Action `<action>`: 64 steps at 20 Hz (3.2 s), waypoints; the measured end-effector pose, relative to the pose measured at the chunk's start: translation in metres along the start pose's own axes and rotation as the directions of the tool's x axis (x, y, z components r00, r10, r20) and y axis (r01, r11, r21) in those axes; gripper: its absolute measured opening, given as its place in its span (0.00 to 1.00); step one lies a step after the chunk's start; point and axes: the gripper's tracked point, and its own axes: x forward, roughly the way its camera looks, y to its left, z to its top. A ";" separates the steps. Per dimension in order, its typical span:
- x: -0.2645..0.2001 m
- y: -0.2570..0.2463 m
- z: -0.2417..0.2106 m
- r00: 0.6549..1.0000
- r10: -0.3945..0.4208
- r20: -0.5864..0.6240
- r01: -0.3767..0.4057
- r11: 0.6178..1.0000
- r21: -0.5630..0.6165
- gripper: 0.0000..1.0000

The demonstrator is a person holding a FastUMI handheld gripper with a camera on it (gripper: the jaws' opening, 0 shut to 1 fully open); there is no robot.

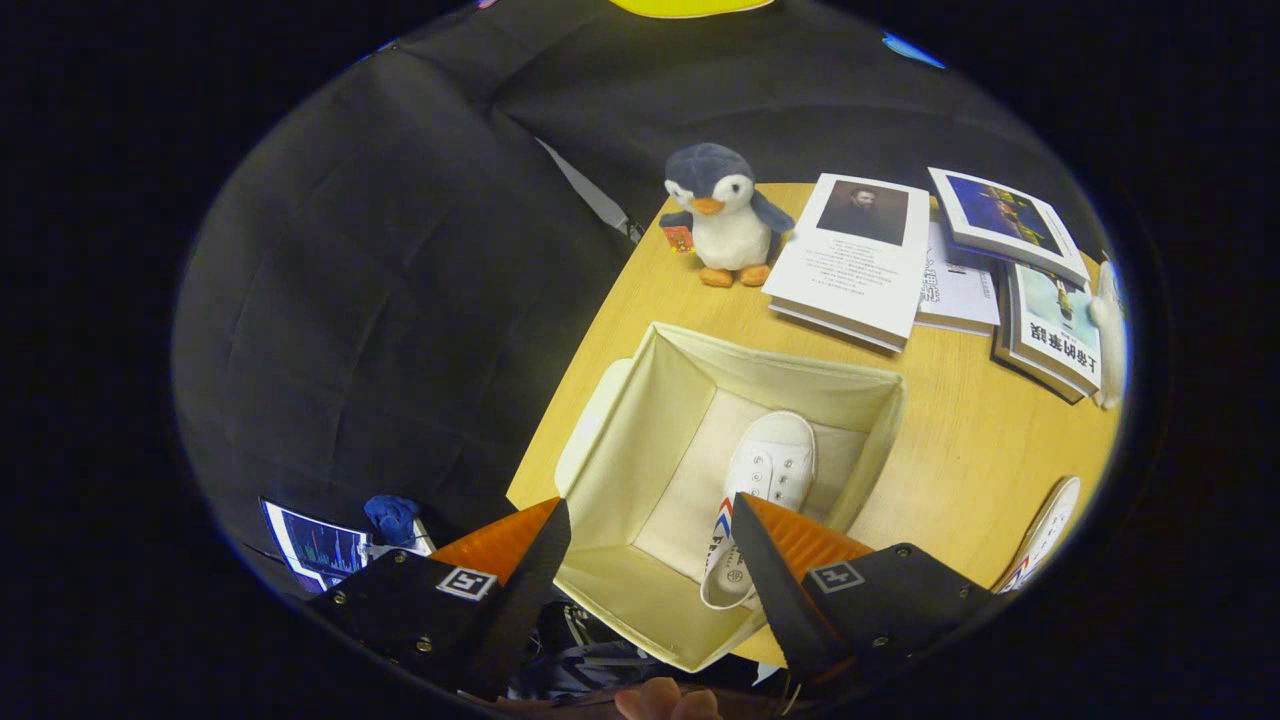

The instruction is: Open the storage box then place both shoes into the box .Put the left shoe in first, then the right shoe, with the right side of both shoes facing outward in a uniform manner.

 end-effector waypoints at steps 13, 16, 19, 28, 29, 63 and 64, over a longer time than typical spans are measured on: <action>-0.123 -0.134 -0.012 0.970 -0.128 0.208 0.103 0.987 0.127 0.97; -0.141 -0.172 -0.022 0.962 -0.161 0.221 0.114 0.971 0.211 0.97; -0.155 -0.213 -0.033 0.949 -0.217 0.229 0.160 0.957 0.243 0.97; -0.181 -0.355 -0.104 0.875 -0.458 0.157 0.382 0.852 0.359 0.97; -0.181 -0.366 -0.113 0.872 -0.469 0.141 0.394 0.842 0.369 0.97; -0.125 -0.416 -0.201 0.925 -0.368 -0.096 0.379 0.871 0.313 0.14; -0.120 -0.416 -0.198 0.922 -0.377 -0.083 0.382 0.860 0.338 0.03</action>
